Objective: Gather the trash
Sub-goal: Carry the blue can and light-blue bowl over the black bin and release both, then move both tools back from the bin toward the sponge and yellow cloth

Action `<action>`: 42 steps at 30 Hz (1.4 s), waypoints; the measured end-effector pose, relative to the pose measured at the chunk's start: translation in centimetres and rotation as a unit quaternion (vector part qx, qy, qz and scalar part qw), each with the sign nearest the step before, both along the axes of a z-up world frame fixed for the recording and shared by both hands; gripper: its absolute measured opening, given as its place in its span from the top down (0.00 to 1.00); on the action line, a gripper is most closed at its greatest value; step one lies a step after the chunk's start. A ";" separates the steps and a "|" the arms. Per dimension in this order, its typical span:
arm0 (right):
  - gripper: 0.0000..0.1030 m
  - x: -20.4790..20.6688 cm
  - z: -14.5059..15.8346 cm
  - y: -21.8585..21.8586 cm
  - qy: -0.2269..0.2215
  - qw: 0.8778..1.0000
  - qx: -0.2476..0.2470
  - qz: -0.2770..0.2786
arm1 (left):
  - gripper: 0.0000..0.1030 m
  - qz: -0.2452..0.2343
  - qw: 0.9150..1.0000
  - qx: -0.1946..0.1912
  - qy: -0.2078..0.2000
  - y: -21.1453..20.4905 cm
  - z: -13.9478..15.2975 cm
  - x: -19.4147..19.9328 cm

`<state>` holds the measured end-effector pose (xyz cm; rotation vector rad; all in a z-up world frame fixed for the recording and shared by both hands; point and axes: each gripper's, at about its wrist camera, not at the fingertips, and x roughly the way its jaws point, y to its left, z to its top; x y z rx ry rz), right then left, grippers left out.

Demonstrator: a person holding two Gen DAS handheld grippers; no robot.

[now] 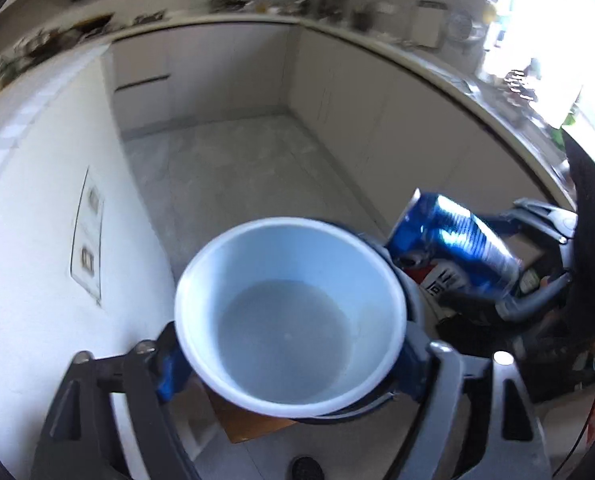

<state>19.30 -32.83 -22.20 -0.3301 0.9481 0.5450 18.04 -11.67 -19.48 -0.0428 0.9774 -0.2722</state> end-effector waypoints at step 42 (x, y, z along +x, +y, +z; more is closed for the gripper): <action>0.00 -6.5 12.2 8.1 -0.090 0.985 0.085 -0.118 | 0.06 0.182 0.975 0.044 -0.116 11.2 12.0 -10.7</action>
